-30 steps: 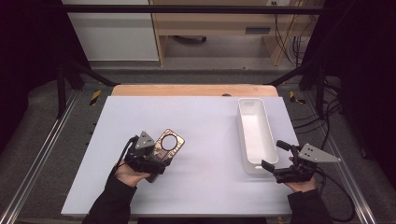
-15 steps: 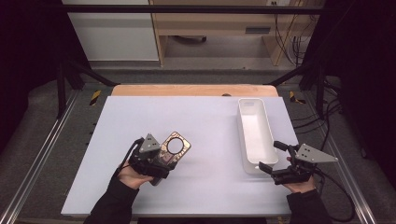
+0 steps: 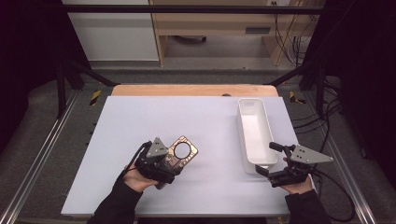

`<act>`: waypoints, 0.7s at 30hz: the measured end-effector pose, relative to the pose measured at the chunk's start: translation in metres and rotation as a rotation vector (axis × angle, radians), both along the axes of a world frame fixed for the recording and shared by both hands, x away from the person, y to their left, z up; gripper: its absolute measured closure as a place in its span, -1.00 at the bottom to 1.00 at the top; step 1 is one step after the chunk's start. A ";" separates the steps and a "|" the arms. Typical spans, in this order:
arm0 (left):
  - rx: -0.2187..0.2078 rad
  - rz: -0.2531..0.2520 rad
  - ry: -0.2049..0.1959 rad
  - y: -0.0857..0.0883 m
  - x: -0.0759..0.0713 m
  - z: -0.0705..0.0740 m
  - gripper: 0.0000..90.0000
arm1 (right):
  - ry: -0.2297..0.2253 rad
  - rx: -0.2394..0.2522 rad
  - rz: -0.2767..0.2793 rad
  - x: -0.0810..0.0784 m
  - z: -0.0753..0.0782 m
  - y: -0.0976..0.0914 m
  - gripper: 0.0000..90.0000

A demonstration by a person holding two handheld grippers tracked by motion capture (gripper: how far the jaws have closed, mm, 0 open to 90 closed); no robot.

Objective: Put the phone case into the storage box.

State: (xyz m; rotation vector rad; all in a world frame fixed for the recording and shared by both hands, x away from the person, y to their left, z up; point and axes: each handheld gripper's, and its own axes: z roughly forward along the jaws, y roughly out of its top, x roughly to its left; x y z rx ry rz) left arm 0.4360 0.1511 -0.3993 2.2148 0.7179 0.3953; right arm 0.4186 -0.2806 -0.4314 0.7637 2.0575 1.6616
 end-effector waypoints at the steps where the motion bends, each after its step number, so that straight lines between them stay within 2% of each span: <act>1: 0.002 -0.009 -0.001 -0.002 -0.001 -0.001 -0.75 | 0.001 -0.003 0.004 0.000 0.000 0.001 -1.00; 16: 0.011 -0.102 -0.011 -0.019 -0.009 -0.005 -0.75 | -0.012 -0.035 0.047 -0.002 0.003 0.011 -1.00; 21: 0.027 -0.131 -0.018 -0.025 -0.010 -0.007 -0.75 | -0.014 -0.054 0.065 -0.002 0.003 0.016 -1.00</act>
